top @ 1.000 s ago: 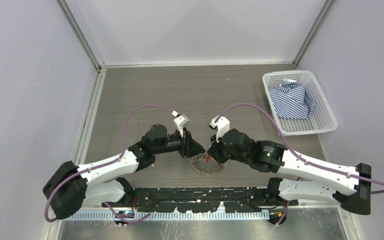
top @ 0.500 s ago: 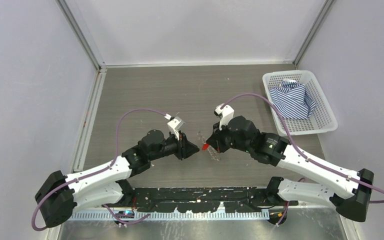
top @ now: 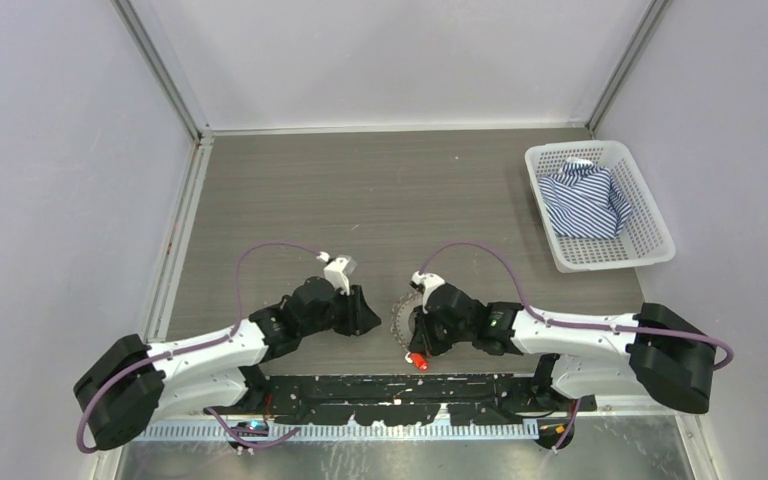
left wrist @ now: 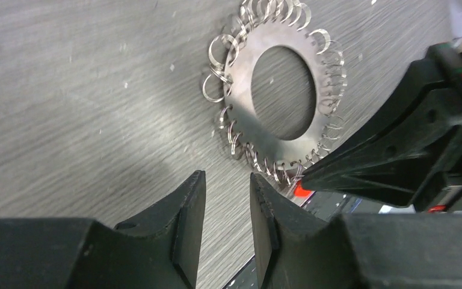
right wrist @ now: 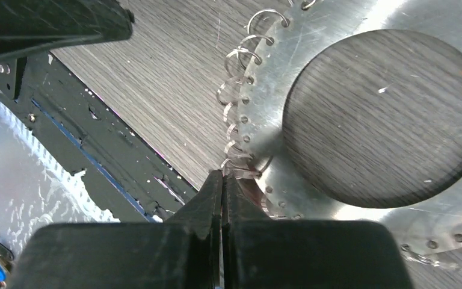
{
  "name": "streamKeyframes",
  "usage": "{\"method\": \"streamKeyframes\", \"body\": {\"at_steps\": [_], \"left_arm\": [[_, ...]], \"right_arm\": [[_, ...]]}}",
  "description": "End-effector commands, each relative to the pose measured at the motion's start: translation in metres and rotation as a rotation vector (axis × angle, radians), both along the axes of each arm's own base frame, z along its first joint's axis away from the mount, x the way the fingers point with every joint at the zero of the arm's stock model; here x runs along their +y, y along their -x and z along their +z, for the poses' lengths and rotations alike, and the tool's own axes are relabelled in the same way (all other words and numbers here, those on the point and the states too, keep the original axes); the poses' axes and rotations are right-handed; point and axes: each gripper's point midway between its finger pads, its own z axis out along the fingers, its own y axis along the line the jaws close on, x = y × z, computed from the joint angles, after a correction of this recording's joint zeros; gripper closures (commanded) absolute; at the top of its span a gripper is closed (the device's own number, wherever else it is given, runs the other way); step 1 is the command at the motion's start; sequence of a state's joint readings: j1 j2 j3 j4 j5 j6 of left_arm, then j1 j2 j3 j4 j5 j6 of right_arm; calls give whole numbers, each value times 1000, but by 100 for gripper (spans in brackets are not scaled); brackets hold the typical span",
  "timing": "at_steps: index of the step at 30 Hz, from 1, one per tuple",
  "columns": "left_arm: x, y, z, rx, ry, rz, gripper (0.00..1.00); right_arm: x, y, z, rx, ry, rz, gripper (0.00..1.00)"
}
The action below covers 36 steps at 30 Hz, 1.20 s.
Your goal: Remove the keys from the keyring
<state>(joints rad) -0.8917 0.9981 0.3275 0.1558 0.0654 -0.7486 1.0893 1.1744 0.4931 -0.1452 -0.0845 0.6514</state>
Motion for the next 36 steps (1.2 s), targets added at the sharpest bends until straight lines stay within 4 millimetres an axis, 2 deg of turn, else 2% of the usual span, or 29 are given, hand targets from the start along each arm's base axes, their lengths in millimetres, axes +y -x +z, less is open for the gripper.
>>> {"method": "streamKeyframes", "body": {"at_steps": [1,4,8,16,18,21,22,25,31,36], "left_arm": [[-7,7,-5,63,41,-15,66],[-17,12,-2,92,80,-46,64],[-31,7,6,95,110,-64,64],[-72,-1,23,149,268,-110,81],[-79,-1,21,154,271,-133,82],[-85,1,19,151,254,-156,91],[-87,3,18,148,240,-163,93],[-91,6,4,160,176,-175,99],[-88,11,-34,222,63,-159,99],[-78,11,-49,235,13,-132,99]], "right_arm": [[25,-8,16,-19,-156,-37,99],[21,-7,8,-18,-138,-32,99],[12,-4,-5,-7,-97,-38,99],[-5,-8,-8,-31,-88,-111,99],[-6,-9,-5,-40,-97,-119,99],[-8,-9,-5,-39,-95,-123,99],[-9,-14,-4,-60,-89,-145,99],[-12,-15,-1,-65,-88,-158,99],[-18,-13,0,-64,-62,-153,99],[-20,-11,0,-52,-54,-154,99]]}}
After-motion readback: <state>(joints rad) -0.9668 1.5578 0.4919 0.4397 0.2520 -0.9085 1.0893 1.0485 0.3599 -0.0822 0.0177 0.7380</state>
